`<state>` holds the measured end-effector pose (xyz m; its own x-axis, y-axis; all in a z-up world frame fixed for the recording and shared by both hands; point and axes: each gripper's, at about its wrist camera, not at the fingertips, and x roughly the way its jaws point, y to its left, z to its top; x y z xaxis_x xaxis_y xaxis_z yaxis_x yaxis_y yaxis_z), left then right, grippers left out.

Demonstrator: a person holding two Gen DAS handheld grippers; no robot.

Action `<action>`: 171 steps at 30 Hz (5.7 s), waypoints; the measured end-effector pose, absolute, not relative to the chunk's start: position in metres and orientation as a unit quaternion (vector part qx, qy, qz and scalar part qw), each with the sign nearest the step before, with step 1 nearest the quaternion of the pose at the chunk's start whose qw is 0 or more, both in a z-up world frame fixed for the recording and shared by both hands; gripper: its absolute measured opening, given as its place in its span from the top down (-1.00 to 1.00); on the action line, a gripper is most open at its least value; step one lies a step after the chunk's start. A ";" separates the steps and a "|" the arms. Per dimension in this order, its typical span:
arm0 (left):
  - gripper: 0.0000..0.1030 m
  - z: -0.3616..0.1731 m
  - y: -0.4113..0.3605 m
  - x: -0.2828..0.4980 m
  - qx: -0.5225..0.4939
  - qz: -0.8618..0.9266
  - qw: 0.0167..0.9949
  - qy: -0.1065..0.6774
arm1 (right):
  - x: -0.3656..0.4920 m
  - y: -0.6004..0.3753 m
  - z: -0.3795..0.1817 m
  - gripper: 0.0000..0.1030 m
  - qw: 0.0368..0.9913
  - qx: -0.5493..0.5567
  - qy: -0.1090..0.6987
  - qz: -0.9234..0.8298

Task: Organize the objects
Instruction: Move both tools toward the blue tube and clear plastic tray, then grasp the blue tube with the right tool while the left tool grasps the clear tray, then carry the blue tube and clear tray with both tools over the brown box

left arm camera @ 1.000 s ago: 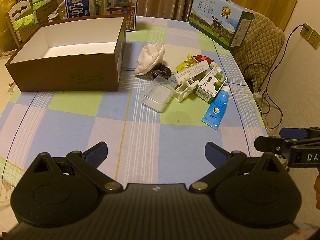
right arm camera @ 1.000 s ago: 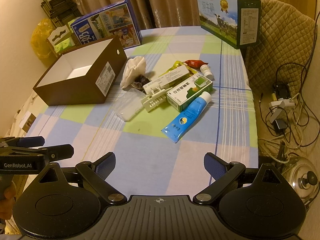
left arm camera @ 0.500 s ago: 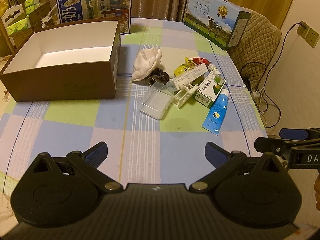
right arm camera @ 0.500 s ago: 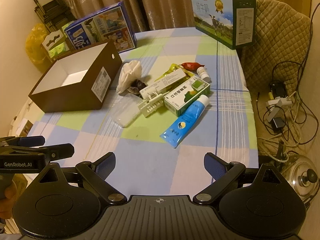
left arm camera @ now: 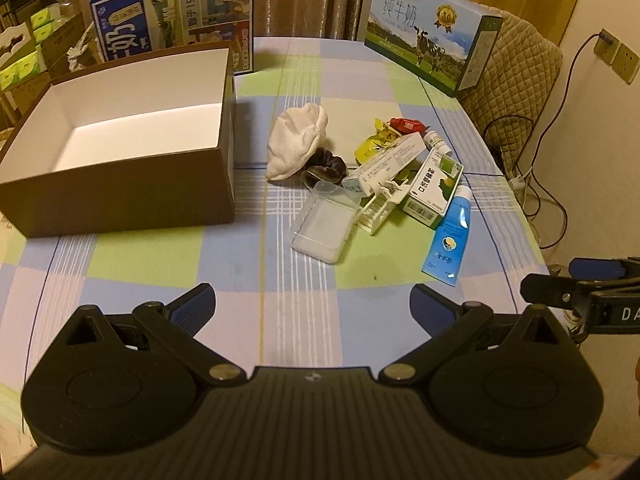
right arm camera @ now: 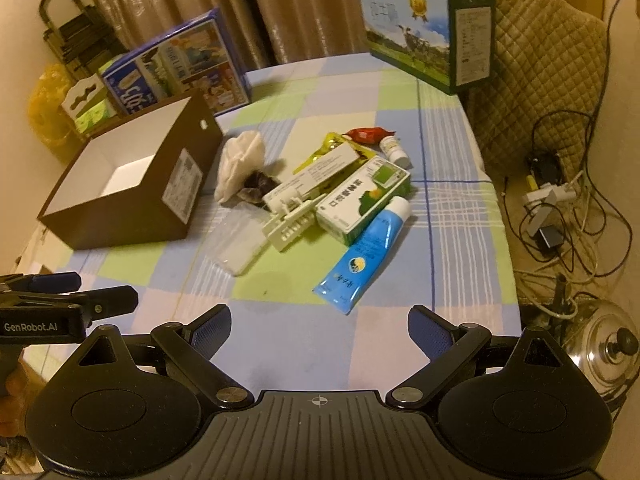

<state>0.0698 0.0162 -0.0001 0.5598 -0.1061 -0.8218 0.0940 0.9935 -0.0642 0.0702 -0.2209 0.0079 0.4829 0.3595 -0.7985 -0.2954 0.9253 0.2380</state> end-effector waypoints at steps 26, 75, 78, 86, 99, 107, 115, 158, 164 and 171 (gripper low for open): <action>-0.98 -0.070 0.010 0.153 0.033 -0.096 0.860 0.500 | 0.133 -0.205 -0.079 -0.17 0.872 0.077 0.471 0.112; -0.02 -0.119 -0.028 0.225 0.087 -0.122 0.849 0.507 | 0.171 -0.232 -0.090 -0.15 0.884 0.043 0.454 0.099; -0.02 -0.119 -0.024 0.225 0.077 -0.111 0.852 0.506 | 0.182 -0.230 -0.094 -0.15 0.884 0.041 0.455 0.100; -0.03 -0.118 -0.015 0.221 0.065 -0.087 0.853 0.511 | 0.199 -0.220 -0.109 -0.14 0.886 0.006 0.455 0.087; -0.03 -0.116 0.000 0.179 0.052 -0.059 0.848 0.524 | 0.151 -0.217 -0.110 0.29 0.873 -0.084 0.453 0.159; -0.03 -0.111 0.004 0.133 0.036 -0.038 0.841 0.539 | 0.106 -0.218 -0.111 0.29 0.859 -0.110 0.455 0.209; -0.01 -0.109 -0.002 0.118 0.021 -0.011 0.846 0.533 | 0.106 -0.218 -0.112 0.28 0.862 -0.113 0.445 0.214; 0.00 0.024 0.179 0.117 -0.037 0.008 0.908 0.418 | 0.101 -0.008 0.006 0.34 0.822 0.054 0.386 0.415; 0.00 0.036 0.220 0.157 -0.035 0.002 0.913 0.407 | 0.128 0.051 0.017 0.34 0.831 0.058 0.371 0.410; 0.00 0.036 0.258 0.215 -0.037 0.000 0.911 0.410 | 0.175 0.106 0.019 0.34 0.844 0.056 0.368 0.385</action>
